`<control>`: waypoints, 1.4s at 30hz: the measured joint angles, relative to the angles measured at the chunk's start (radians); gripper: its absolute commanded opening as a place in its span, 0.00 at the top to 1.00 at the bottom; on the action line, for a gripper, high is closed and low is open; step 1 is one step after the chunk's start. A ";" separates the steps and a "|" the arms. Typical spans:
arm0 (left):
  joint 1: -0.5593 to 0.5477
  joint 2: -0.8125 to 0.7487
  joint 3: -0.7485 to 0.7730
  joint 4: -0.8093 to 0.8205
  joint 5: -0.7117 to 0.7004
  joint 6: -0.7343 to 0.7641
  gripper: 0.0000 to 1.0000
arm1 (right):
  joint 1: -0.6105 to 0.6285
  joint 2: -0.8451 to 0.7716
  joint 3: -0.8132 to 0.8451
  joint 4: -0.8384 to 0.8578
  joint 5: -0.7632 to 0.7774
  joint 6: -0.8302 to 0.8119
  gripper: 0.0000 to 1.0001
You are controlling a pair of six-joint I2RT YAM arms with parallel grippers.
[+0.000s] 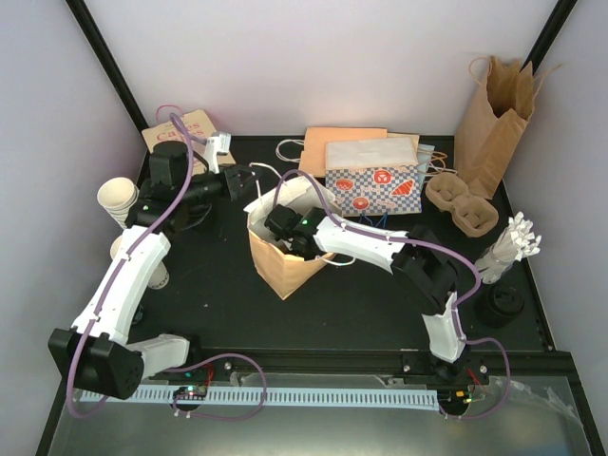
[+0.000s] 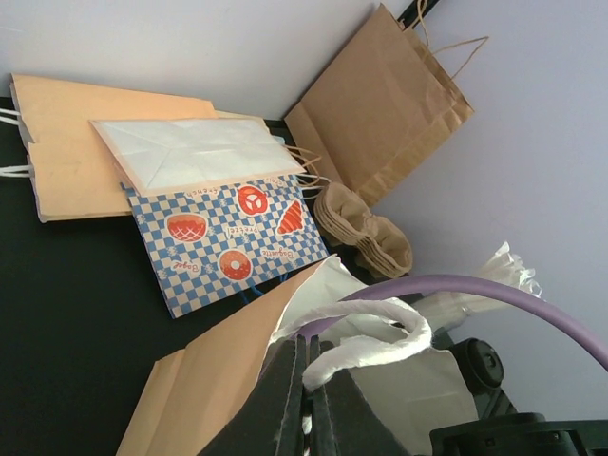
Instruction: Pack the takeout coffee
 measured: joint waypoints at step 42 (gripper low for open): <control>0.000 0.009 0.006 0.001 0.008 -0.002 0.98 | 0.003 -0.013 -0.026 0.006 0.021 0.008 0.43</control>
